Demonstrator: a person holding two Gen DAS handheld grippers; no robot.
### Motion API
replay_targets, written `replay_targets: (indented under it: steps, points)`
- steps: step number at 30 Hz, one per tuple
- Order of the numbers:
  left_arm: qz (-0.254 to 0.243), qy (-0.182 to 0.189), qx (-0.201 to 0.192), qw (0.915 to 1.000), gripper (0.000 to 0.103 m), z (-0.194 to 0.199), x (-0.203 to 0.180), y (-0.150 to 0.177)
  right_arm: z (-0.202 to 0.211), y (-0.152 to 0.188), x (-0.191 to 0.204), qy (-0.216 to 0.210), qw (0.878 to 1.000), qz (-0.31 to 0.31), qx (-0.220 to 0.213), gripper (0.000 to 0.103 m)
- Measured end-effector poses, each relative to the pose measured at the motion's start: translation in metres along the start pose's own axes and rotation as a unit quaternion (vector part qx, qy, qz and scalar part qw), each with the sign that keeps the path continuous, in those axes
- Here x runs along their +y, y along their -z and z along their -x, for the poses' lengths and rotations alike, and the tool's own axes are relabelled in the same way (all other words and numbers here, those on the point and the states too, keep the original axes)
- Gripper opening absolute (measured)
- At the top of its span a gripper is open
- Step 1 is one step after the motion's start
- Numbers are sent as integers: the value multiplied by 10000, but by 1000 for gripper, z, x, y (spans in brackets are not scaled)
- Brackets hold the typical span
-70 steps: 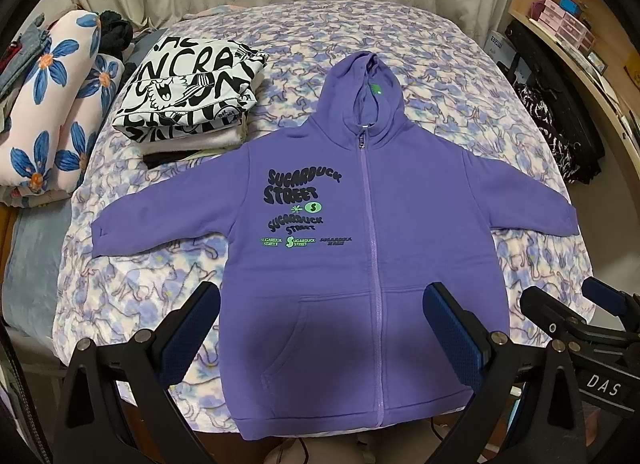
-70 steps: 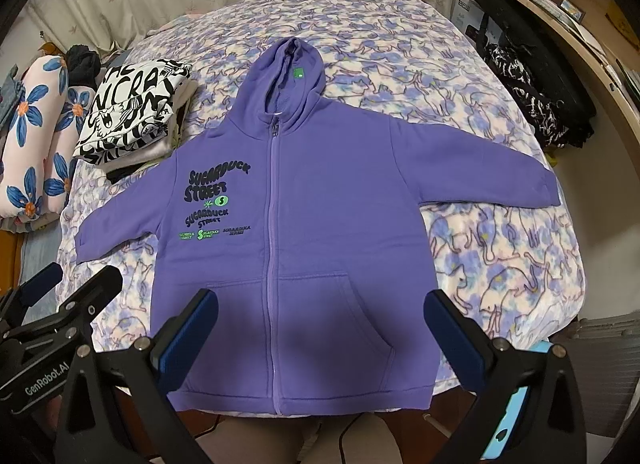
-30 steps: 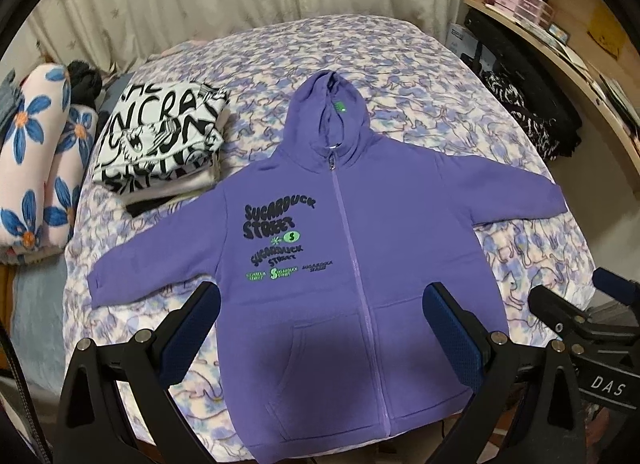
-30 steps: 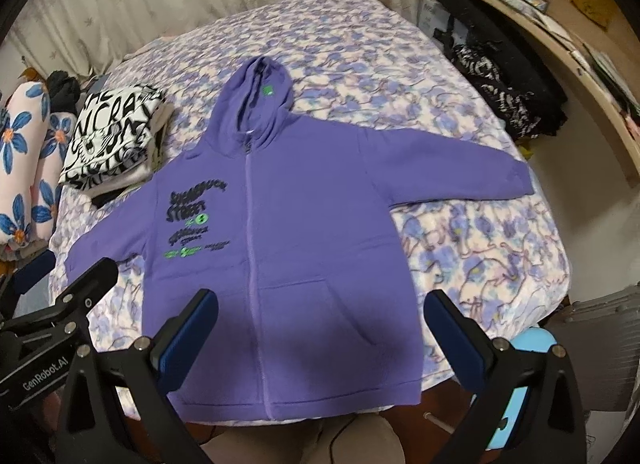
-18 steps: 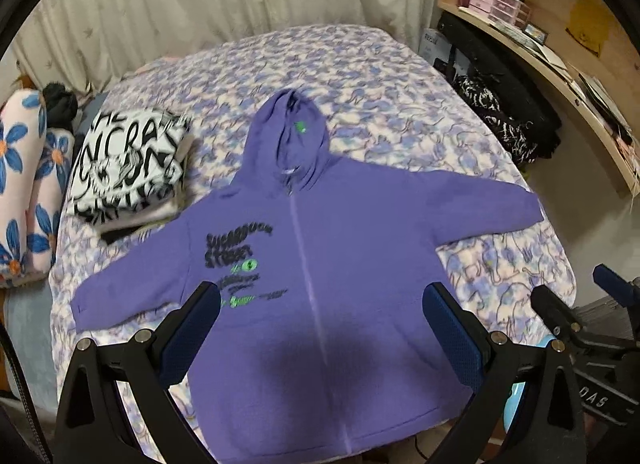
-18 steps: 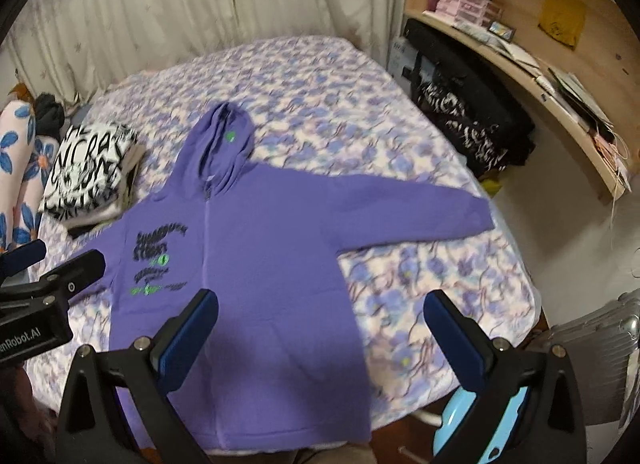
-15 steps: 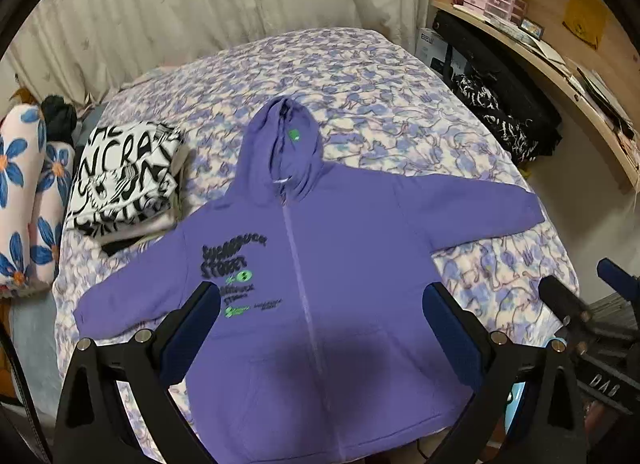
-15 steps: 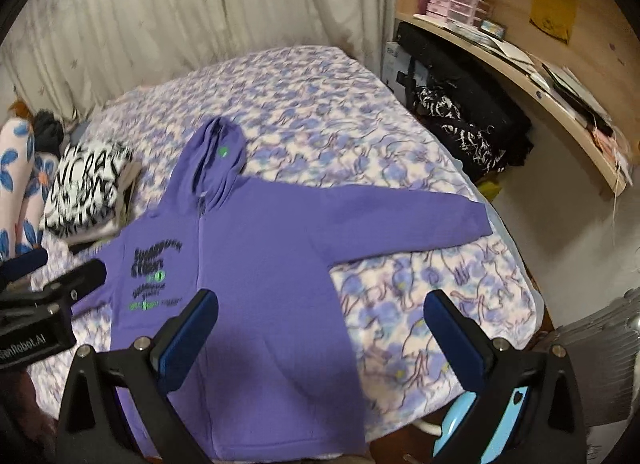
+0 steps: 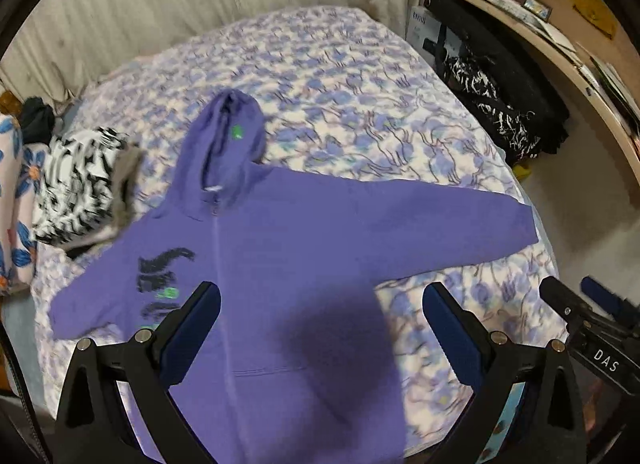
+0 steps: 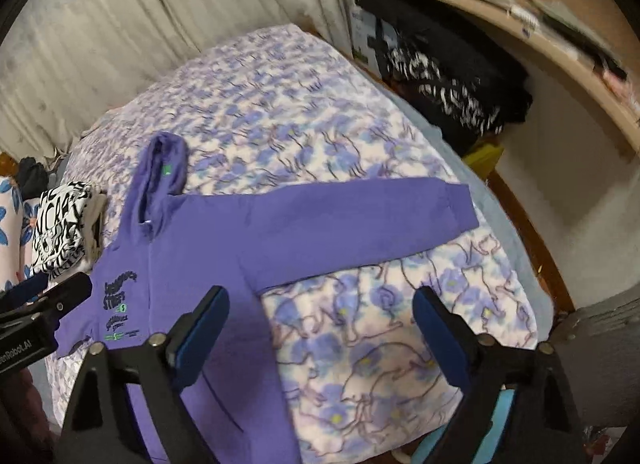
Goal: Fold large clothes
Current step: 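Move the right tool to the hoodie sleeve beside it and grasp its cuff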
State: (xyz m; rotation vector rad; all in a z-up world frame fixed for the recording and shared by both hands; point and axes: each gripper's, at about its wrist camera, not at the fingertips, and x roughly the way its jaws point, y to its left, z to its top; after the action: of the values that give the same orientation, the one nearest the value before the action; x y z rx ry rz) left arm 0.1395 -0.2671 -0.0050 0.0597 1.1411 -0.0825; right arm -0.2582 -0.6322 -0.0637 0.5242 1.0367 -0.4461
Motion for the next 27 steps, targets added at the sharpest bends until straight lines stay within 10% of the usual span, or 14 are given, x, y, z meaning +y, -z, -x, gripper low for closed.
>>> replay_targets:
  steps: [14, 27]
  points:
    - [280, 175, 476, 9983, 100, -131, -50, -28, -138, -19, -107, -672, 9829, -1454, 910, 87]
    - [576, 171, 709, 9957, 100, -208, -57, -41, -231, -18, -192, -668, 9432, -3041, 1162, 59]
